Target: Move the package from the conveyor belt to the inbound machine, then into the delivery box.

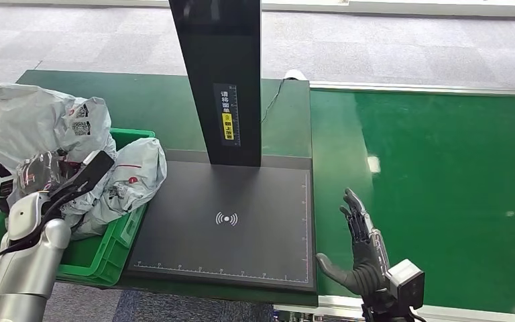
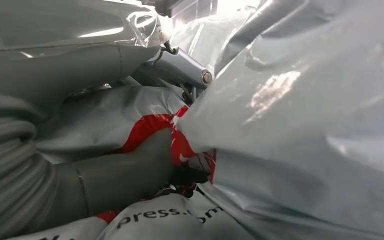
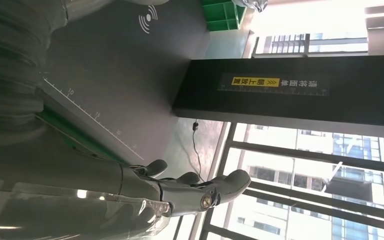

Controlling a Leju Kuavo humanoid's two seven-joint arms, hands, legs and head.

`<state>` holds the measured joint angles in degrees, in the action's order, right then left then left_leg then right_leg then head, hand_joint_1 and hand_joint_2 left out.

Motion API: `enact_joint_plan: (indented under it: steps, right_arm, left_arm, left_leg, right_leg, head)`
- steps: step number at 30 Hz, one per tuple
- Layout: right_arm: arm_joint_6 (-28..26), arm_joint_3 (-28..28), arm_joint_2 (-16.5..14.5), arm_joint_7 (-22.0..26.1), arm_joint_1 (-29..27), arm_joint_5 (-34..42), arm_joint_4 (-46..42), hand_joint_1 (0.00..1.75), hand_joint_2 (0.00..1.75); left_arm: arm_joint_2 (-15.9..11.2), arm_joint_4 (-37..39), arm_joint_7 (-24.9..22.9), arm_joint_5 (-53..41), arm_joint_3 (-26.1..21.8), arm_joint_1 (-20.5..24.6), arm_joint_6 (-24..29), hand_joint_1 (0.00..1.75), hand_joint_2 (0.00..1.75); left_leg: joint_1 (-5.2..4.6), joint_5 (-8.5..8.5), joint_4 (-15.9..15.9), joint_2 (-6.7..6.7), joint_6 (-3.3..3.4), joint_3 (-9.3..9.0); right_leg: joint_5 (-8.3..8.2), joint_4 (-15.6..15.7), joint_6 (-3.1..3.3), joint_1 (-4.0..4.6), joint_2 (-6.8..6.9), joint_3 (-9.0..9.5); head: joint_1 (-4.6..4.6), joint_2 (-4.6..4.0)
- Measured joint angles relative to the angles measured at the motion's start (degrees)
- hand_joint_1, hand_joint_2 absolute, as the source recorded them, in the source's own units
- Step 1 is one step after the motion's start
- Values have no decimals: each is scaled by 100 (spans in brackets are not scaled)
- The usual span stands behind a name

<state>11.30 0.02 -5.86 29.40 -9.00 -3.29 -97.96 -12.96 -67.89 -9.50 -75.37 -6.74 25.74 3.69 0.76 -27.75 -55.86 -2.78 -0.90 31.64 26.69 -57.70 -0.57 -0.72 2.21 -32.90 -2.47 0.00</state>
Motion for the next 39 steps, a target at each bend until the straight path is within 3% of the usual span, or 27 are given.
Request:
enact_joint_plan:
  steps: [12,19,20,23,24,29,39]
  right_arm:
    - [-67,-7,4,32,8,42,3,0,175]
    - [-101,-13,8,44,27,62,26,0,175]
    - [-103,-14,9,44,32,67,29,0,175]
    - [-107,-15,9,44,37,73,31,0,175]
    - [-107,-15,9,44,36,73,31,0,175]
    - [-104,-17,9,44,34,73,31,0,175]
    - [-77,-17,5,42,-3,73,31,0,175]
  left_arm:
    - [321,-2101,244,56,544,-1135,-203,175,175]
    - [338,-2570,246,123,858,-1283,-279,175,175]
    - [335,-2573,239,141,871,-1273,-293,147,175]
    - [316,-2535,224,229,875,-1201,-339,16,175]
    - [310,-2500,222,278,870,-1163,-357,0,175]
    - [297,-2251,225,435,811,-1001,-356,0,175]
    - [307,-2110,277,449,668,-970,236,0,175]
  left_leg:
    - [-4,-9,-1,5,4,13]
    - [-2,-8,-1,5,4,10]
    - [-2,-7,-1,5,4,10]
    - [-2,-7,-1,6,4,10]
    - [-2,-7,-1,6,4,10]
    - [-3,-7,-1,4,4,11]
    - [-3,-7,-1,4,4,10]
  right_leg:
    - [3,3,-4,-5,3,-8]
    - [3,3,-4,-3,3,-7]
    - [3,3,-4,-3,3,-7]
    - [3,3,-4,-3,3,-7]
    - [3,3,-4,-3,3,-7]
    - [3,3,-4,-3,3,-8]
    - [3,3,-4,-3,2,-6]
  head:
    - [0,0]
    - [0,0]
    - [0,0]
    - [1,0]
    - [2,0]
    - [1,0]
    - [1,0]
